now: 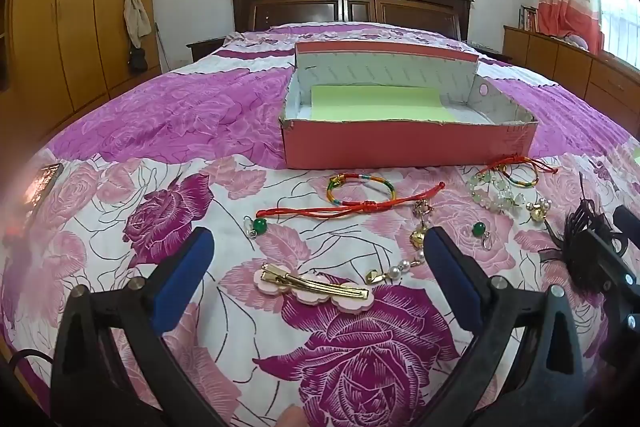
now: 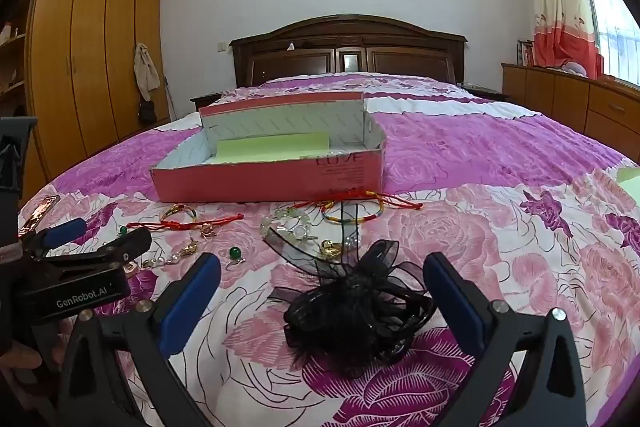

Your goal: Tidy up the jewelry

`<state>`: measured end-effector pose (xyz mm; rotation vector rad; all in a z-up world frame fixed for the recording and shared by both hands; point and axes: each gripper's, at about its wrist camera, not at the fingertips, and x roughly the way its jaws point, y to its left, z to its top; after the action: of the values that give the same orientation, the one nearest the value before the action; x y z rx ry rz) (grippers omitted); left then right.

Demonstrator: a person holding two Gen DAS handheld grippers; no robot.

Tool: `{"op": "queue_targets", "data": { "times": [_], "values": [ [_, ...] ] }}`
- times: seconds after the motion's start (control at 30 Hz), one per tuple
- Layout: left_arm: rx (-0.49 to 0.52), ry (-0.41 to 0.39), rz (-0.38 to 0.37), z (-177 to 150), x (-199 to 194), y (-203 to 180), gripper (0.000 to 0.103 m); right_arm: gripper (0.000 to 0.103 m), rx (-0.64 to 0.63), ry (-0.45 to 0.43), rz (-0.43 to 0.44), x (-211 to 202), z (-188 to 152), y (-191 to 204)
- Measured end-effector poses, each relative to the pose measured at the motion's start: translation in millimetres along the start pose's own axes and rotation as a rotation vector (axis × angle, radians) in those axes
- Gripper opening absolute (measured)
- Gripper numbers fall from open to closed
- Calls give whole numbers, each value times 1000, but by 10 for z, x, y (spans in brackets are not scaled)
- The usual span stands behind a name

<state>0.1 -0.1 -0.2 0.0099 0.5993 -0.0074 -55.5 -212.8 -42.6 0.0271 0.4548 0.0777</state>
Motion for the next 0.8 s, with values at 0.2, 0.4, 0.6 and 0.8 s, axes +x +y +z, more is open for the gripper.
{"op": "queue_targets", "data": {
  "times": [0.2,0.4,0.6,0.8],
  "values": [
    [5,0,-3,-3,-5,-25,98,103,-1,-3,1,-4,-7,-8],
    [4,-3,-2,-19,-35,-33,98,103,2,-4,1,-4,-15,-19],
    [1,-1,-3,-8,-13,-31,98,103,2,-4,1,-3,-15,-21],
    [1,-1,-4,-15,-11,-29,98,103,3,-4,1,7,-17,-21]
  ]
}}
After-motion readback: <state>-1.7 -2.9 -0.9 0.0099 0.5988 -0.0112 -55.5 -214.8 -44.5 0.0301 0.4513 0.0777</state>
